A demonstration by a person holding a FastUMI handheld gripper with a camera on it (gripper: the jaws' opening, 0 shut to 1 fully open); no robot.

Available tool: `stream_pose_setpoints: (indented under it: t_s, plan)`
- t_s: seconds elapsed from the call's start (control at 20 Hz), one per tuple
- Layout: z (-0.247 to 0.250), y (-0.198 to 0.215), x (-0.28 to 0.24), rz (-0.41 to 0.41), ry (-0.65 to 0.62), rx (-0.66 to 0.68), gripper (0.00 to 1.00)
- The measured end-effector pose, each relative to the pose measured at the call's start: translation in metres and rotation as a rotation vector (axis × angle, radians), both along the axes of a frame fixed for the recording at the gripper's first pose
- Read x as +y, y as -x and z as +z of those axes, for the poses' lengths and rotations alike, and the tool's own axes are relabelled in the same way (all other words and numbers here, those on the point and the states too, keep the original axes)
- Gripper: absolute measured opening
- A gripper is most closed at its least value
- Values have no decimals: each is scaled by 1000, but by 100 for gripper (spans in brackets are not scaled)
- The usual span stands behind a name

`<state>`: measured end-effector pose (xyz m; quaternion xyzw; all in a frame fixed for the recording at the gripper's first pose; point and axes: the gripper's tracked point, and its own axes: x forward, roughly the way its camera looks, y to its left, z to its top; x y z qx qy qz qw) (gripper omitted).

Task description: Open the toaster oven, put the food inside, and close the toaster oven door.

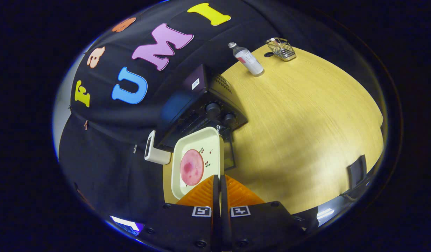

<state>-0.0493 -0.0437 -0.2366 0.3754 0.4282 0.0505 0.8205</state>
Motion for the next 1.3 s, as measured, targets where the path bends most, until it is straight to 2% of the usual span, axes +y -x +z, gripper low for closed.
stream_pose_setpoints:
  t_s: [0.25, 0.4, 0.9, 1.1, 1.3]
  plan:
    - [-21, -38, 53, -58, 28, -18, 5]
    - [-32, -66, 73, -122, 18, -30, 5]
    - [-60, -156, 94, -353, 1, -107, 5]
    - [-69, -183, 107, -411, -11, -115, 5]
    - [-78, -193, 107, -447, -4, -113, 5]
